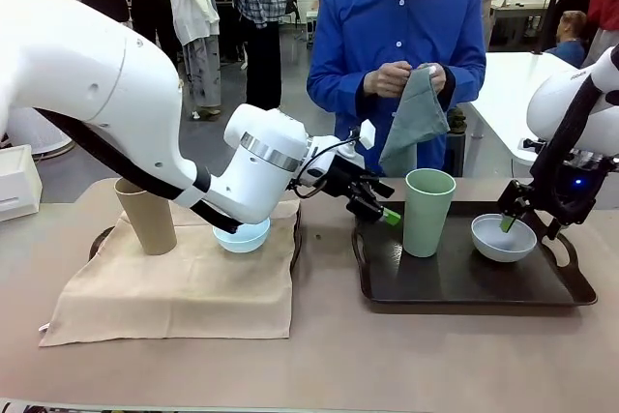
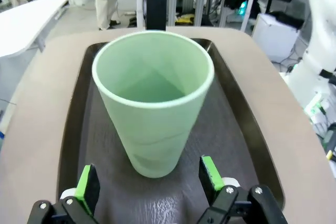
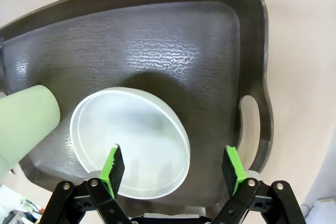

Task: Set up a tray with a mat and arrange the tableware.
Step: Pick up the Picnic Bowl and Reusable plastic cup from the Handle tray in front of the human's position and hold them in the air.

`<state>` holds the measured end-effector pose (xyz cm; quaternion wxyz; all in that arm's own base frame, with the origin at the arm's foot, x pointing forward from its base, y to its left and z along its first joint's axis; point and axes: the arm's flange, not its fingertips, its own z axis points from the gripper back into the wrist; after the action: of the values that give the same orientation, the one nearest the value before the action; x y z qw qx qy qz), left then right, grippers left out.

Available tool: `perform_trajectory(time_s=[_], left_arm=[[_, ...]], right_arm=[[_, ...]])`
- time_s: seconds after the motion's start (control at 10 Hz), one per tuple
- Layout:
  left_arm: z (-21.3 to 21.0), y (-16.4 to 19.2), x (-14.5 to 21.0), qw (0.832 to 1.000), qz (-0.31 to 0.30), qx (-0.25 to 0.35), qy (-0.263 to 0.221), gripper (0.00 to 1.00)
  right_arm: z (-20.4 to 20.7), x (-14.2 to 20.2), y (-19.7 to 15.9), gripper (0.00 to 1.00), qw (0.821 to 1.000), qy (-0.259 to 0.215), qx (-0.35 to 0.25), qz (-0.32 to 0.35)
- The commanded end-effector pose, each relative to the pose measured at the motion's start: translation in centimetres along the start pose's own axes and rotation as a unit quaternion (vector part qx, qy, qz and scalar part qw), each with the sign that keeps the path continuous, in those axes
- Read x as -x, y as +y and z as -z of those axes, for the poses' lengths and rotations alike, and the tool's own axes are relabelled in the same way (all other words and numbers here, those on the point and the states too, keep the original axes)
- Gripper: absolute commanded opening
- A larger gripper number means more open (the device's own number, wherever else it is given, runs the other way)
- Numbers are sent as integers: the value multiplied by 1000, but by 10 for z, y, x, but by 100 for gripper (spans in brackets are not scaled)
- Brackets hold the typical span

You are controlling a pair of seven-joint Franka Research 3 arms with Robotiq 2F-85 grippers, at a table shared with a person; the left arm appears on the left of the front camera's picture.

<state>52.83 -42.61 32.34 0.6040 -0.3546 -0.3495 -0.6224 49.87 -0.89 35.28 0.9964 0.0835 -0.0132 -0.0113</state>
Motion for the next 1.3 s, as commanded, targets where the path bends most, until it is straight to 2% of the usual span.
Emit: perform_trajectory(time_s=[0.0, 0.5, 0.7, 0.8, 1.0, 1.1, 1.2], left_arm=[[16, 8, -9, 1000, -17, 9, -4, 100], [45, 11, -13, 999, -22, 35, -2, 100], [57, 15, -14, 999, -4, 46, -10, 100], [62, 15, -16, 998, 27, 51, -14, 100], [71, 18, -16, 997, 40, 64, -15, 100], [75, 20, -15, 997, 35, 73, -19, 100], [77, 20, -13, 997, 34, 75, -16, 86]], right_arm=[[6, -5, -4, 96, 1000, -18, -14, -11], [15, -12, -5, 96, 1000, -6, -15, -12], [17, -14, -5, 96, 1000, -9, -18, -19], [18, -14, -3, 70, 999, -12, -22, -24], [20, -15, -4, 12, 999, -12, -25, -30], [21, -15, -5, 0, 999, -9, -26, -31], [22, -14, -5, 0, 999, -6, -28, -32]])
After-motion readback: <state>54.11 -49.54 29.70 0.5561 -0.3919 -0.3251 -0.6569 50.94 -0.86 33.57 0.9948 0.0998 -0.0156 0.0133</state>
